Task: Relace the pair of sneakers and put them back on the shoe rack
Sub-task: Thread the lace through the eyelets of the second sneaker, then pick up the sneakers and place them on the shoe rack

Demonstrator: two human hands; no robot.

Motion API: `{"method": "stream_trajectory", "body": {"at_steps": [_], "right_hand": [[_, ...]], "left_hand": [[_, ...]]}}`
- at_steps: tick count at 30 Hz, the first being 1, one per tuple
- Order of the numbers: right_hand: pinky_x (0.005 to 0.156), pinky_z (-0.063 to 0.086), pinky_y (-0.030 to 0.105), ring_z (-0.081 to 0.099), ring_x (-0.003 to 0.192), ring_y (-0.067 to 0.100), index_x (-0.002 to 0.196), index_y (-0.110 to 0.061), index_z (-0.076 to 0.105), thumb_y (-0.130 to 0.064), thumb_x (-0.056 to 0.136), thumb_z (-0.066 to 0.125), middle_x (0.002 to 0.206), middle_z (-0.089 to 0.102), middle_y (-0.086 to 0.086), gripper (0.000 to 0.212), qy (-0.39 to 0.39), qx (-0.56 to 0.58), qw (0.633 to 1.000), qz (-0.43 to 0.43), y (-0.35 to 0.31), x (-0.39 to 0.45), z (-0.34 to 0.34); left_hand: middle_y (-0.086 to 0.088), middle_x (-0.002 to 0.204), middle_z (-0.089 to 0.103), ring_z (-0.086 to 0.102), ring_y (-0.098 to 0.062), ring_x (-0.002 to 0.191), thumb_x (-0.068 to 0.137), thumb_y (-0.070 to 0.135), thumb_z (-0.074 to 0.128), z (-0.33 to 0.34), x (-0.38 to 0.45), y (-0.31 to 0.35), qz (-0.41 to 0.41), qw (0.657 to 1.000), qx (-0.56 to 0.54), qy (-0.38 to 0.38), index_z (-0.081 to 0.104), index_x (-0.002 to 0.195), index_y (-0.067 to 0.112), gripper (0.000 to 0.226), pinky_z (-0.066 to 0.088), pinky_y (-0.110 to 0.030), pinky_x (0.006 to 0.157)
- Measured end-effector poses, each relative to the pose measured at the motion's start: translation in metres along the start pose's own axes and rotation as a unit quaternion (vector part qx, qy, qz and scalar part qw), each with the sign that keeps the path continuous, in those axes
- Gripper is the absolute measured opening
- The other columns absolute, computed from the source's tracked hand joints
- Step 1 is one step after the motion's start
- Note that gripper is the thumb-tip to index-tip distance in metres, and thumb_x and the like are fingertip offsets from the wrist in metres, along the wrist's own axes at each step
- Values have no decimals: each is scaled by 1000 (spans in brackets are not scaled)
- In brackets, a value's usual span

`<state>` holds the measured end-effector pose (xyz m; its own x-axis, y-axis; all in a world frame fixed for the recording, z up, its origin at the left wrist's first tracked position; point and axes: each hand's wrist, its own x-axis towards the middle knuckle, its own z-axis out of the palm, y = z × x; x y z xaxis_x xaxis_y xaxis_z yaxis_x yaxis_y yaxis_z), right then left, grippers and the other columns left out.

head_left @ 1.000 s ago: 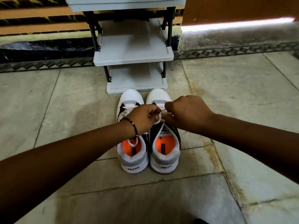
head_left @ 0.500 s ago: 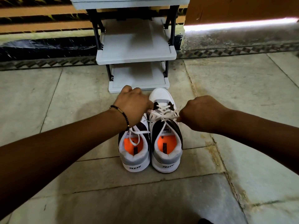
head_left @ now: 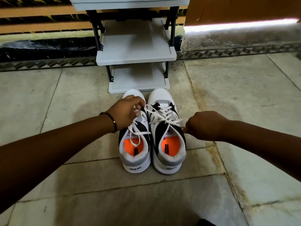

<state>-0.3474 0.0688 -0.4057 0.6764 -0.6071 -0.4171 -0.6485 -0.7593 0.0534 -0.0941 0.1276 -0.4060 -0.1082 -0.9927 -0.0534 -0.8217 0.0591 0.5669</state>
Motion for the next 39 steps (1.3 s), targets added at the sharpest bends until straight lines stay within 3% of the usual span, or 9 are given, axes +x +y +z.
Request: {"method": "stream_trajectory", "body": {"at_steps": [4, 11, 18, 24, 27, 29, 32, 35, 39], "right_hand": [[44, 28, 24, 38, 48, 6, 56, -23, 39, -49, 92, 37, 54, 41, -7, 45, 2, 40, 999, 1, -3, 0, 0], [62, 45, 31, 55, 64, 15, 77, -13, 59, -49, 94, 33, 67, 56, -2, 47, -46, 133, 990, 9, -5, -2, -4], [54, 46, 25, 62, 56, 18, 91, -9, 59, -63, 87, 28, 75, 71, 6, 63, -114, 257, 958, 51, -9, -6, 2], [46, 46, 23, 64, 56, 22, 86, -18, 51, -70, 81, 34, 80, 69, 8, 55, -138, 320, 932, 99, -19, -5, 2], [43, 49, 25, 66, 53, 24, 98, -19, 46, -71, 78, 39, 86, 67, 12, 56, -160, 365, 908, 129, -26, -3, 5], [44, 52, 28, 67, 53, 27, 107, -16, 42, -65, 81, 45, 88, 65, 14, 56, -172, 408, 885, 144, -32, -2, 9], [44, 55, 32, 69, 57, 36, 100, -11, 47, -44, 88, 50, 85, 65, 19, 34, -137, 468, 860, 150, -42, 1, 15], [45, 56, 33, 68, 60, 36, 93, -6, 52, -31, 88, 48, 82, 68, 23, 25, -85, 501, 844, 169, -44, 5, 18], [48, 46, 26, 60, 69, 13, 107, -14, 46, -36, 88, 50, 91, 63, 6, 29, -17, 492, 849, 191, -43, 18, 24]], "left_hand": [[-4, 95, 51, 48, -9, 67, 77, -12, 42, -5, -6, -11, -44, 995, -71, 55, 56, 110, 14, 44, 40, -14, 66], [-4, 83, 49, 50, -19, 64, 72, -10, 58, -15, -25, -26, -87, 985, -138, 51, 57, 101, 14, 37, 44, -14, 62], [-1, 76, 51, 52, -23, 69, 71, -7, 64, -17, -57, -44, -140, 982, -125, 14, 57, 93, 19, 35, 44, -33, 69], [-2, 78, 56, 57, -26, 72, 78, -5, 59, -8, -69, -47, -184, 972, -145, -22, 56, 95, 18, 28, 46, -30, 68], [-8, 91, 60, 61, -30, 85, 86, 7, 55, 4, -67, -36, -269, 928, -252, -51, 49, 109, 10, 24, 50, -38, 80], [-7, 95, 62, 60, -27, 81, 85, 31, 58, 13, -69, -24, -330, 877, -336, -97, 46, 110, 22, 30, 52, -37, 74], [-2, 115, 53, 54, -21, 82, 80, 30, 65, 28, -68, -13, -268, 920, -247, -146, 34, 129, 25, 58, 48, -22, 55], [-13, 136, 41, 56, -34, 105, 81, 7, 60, 38, -60, -16, -257, 944, -179, -108, 22, 140, 12, 71, 53, -39, 74], [-18, 138, 36, 52, -35, 112, 81, 0, 52, 43, -57, -14, -240, 952, -171, -84, 20, 142, 11, 70, 50, -41, 89]]}}
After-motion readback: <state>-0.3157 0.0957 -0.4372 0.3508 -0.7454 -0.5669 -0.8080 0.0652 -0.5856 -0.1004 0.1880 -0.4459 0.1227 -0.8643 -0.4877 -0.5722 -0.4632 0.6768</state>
